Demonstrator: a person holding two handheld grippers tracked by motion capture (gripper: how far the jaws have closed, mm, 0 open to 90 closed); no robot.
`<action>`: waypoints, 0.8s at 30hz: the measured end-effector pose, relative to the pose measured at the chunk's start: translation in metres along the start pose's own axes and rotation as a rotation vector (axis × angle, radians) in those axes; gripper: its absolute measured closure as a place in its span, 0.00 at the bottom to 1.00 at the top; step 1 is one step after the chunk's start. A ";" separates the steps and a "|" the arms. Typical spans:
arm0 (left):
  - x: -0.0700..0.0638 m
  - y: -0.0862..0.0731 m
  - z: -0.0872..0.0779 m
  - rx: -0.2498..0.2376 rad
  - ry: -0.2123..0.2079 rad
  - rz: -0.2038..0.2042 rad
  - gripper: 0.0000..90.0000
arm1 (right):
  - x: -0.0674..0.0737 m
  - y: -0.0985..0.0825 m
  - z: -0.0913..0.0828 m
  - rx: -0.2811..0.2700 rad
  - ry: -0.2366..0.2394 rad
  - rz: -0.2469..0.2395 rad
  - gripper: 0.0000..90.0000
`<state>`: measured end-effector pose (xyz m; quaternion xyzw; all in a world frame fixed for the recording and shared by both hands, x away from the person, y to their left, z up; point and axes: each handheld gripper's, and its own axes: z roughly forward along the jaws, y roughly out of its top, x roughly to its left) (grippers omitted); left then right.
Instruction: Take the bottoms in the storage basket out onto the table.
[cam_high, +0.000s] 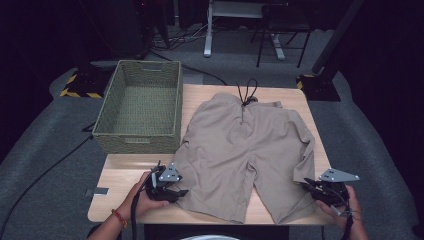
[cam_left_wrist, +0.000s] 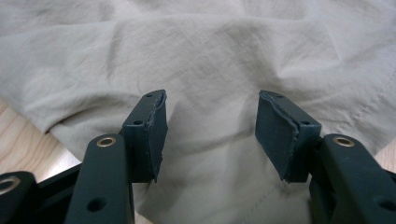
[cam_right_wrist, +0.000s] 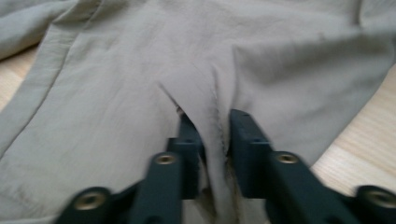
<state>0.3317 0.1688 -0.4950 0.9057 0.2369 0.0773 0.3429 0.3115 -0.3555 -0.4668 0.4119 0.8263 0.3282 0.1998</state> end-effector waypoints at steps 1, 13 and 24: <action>-0.001 -0.001 0.000 -0.005 0.004 0.002 0.49 | 0.003 0.002 0.000 0.004 -0.029 -0.010 0.74; -0.005 -0.007 0.000 -0.040 0.006 0.001 0.42 | 0.005 0.008 0.006 -0.051 -0.137 -0.034 0.42; -0.005 -0.009 0.000 -0.050 0.003 0.003 0.42 | -0.024 -0.016 -0.003 -0.021 -0.196 0.085 0.96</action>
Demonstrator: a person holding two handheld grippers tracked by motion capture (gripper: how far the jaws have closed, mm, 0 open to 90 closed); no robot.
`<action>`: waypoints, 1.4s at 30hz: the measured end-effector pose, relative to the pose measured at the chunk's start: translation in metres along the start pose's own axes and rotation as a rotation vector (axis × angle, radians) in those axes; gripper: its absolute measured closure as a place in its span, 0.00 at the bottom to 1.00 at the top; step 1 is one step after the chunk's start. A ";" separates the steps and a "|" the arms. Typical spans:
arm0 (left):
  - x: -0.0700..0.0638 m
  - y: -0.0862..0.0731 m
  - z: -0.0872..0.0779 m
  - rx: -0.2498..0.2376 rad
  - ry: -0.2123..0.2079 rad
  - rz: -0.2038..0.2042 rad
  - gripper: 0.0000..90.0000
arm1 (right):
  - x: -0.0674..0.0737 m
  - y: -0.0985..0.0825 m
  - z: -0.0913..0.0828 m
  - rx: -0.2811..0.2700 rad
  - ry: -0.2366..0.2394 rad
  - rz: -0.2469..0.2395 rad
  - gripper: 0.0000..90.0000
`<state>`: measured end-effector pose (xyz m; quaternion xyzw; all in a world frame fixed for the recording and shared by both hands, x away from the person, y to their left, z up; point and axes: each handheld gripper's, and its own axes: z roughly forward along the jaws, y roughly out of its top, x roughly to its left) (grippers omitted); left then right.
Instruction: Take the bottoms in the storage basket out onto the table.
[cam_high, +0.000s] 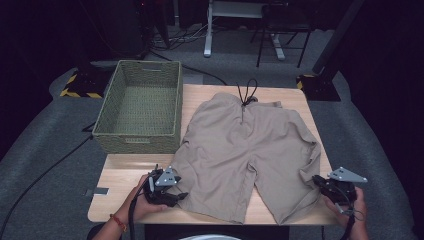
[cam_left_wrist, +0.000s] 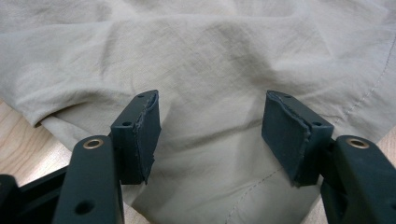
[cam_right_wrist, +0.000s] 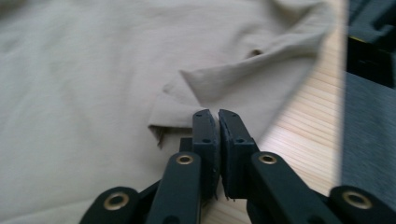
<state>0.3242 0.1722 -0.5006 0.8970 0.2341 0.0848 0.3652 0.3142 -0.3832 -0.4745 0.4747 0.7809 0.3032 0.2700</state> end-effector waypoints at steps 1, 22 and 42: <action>0.000 0.000 0.000 -0.001 -0.002 0.002 0.42 | -0.004 -0.002 -0.004 -0.007 -0.023 0.014 0.96; 0.000 0.000 0.000 0.000 -0.001 0.001 0.42 | 0.007 0.012 -0.015 -0.064 0.023 -0.059 0.50; 0.000 0.000 0.000 0.000 0.002 0.000 0.43 | -0.056 -0.027 -0.033 0.036 -0.261 0.230 0.96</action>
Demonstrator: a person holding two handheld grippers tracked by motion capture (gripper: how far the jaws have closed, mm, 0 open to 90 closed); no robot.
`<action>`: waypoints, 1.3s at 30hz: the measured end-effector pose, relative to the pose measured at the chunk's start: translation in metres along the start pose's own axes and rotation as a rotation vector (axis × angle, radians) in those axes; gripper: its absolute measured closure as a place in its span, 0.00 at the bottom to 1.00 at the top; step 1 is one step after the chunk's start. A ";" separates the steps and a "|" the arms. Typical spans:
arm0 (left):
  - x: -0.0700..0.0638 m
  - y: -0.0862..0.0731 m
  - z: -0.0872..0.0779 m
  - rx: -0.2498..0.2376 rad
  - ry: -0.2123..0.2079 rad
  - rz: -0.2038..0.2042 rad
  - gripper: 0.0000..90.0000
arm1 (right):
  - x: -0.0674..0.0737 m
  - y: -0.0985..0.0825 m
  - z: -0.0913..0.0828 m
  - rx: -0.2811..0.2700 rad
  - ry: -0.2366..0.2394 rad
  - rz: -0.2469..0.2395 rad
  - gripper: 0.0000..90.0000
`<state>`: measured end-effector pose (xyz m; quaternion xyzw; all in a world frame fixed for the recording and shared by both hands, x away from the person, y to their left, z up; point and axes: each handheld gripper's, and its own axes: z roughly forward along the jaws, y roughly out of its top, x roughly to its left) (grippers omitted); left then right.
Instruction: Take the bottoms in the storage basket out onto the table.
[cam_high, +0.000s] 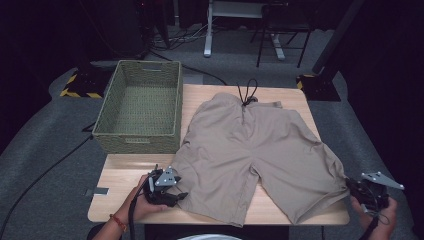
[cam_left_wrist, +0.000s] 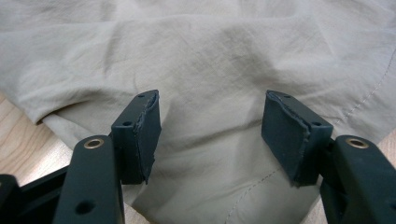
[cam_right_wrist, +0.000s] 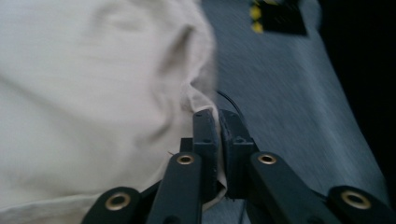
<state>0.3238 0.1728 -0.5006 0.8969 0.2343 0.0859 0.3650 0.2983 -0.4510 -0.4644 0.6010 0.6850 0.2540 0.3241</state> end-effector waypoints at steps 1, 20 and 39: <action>0.000 0.000 0.000 0.000 0.001 0.000 0.43 | -0.005 -0.003 0.000 0.022 -0.020 0.018 0.95; -0.020 0.016 0.001 0.022 -0.030 -0.001 0.33 | 0.087 0.077 0.017 -0.159 0.330 -0.274 0.38; 0.023 0.001 -0.001 0.036 0.126 -0.185 0.18 | 0.165 0.123 0.140 -0.003 0.479 -0.368 0.37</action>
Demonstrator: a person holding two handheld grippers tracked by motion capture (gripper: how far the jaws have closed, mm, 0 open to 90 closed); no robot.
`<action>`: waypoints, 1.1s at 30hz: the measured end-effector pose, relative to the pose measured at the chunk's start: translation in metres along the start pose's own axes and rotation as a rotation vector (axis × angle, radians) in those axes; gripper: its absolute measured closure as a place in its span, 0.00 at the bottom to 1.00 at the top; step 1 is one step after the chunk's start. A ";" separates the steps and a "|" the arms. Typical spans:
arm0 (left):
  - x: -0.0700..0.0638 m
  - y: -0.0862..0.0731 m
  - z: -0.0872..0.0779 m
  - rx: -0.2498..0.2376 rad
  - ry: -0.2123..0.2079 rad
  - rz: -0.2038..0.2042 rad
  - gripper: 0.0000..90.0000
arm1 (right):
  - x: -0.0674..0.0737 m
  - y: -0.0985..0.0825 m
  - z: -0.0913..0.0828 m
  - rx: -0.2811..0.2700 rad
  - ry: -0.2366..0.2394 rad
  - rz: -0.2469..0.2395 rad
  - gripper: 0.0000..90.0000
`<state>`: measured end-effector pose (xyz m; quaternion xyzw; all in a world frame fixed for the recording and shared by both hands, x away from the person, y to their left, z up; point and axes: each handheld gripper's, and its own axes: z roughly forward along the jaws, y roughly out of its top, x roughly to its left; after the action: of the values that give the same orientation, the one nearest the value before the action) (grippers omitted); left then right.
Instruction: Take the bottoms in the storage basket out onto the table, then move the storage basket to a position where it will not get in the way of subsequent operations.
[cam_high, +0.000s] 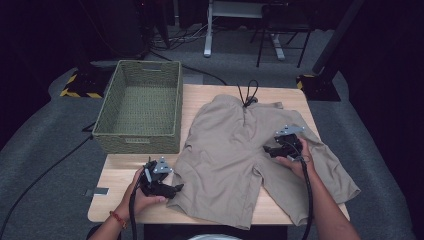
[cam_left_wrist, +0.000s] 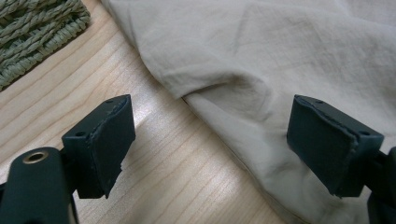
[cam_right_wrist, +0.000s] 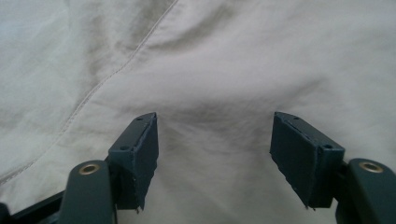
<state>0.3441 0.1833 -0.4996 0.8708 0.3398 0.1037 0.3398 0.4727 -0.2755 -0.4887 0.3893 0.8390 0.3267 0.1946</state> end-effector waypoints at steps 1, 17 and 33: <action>-0.001 -0.001 0.000 -0.002 -0.001 -0.003 0.18 | -0.001 -0.002 0.002 0.004 0.008 0.007 0.37; -0.026 -0.001 0.002 0.002 -0.033 0.062 0.18 | 0.032 -0.014 -0.013 0.051 0.091 -0.001 0.37; -0.002 -0.004 -0.005 0.005 -0.009 -0.017 0.18 | 0.067 0.100 0.039 -0.034 0.078 -0.100 0.38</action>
<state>0.3385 0.1866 -0.4989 0.8691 0.3459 0.0959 0.3403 0.5060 -0.1593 -0.4516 0.3307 0.8586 0.3457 0.1845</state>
